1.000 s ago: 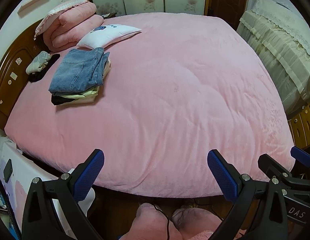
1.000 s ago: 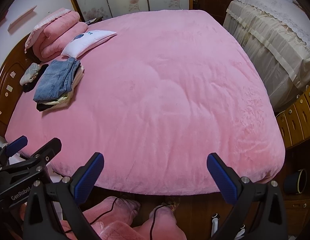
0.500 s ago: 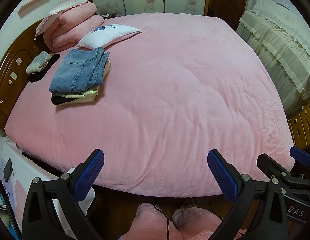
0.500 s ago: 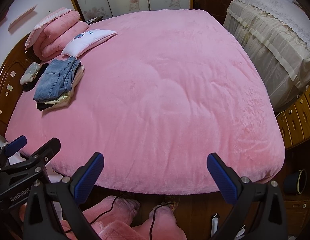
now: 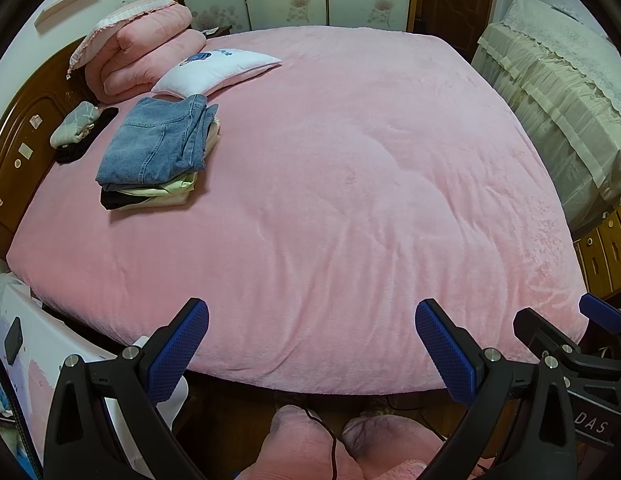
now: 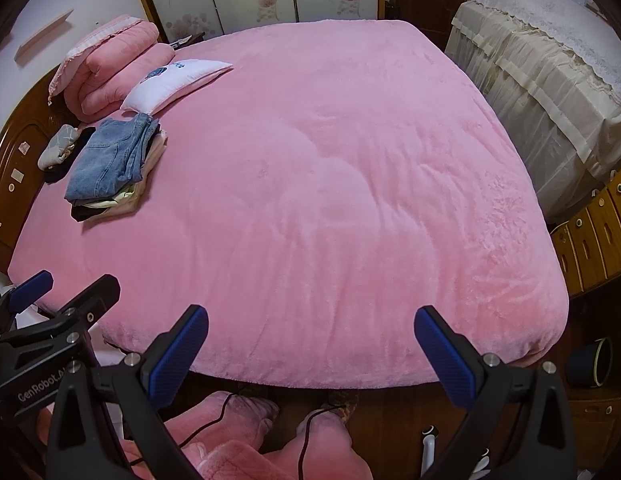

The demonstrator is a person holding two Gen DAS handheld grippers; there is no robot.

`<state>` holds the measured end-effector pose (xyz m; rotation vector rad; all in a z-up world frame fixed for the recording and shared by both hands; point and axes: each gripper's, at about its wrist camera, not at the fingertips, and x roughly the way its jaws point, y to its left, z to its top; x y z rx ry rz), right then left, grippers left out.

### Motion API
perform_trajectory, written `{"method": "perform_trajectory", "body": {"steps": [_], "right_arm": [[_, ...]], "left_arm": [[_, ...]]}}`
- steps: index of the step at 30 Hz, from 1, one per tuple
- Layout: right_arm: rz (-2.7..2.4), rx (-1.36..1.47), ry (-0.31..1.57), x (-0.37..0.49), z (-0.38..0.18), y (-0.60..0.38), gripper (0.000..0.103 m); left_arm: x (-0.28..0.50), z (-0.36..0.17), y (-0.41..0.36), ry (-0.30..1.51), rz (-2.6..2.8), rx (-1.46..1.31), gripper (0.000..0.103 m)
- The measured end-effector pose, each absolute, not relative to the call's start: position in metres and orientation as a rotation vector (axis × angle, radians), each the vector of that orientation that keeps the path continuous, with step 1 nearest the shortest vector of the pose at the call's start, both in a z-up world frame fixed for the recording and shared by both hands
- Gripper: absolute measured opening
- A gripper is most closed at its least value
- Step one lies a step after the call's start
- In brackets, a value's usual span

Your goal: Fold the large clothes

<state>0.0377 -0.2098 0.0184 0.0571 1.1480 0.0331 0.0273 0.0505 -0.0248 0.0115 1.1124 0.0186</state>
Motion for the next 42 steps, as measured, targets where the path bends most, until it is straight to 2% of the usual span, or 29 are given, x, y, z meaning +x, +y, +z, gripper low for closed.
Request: {"method": "perform_trajectory", "body": {"steps": [42], "right_arm": [[-0.017, 0.087, 1.182, 0.0419, 0.0173, -0.2129, 0.103]], "left_arm": [[0.036, -0.0265, 0.052, 1.12, -0.025, 0.014, 0.102]]}}
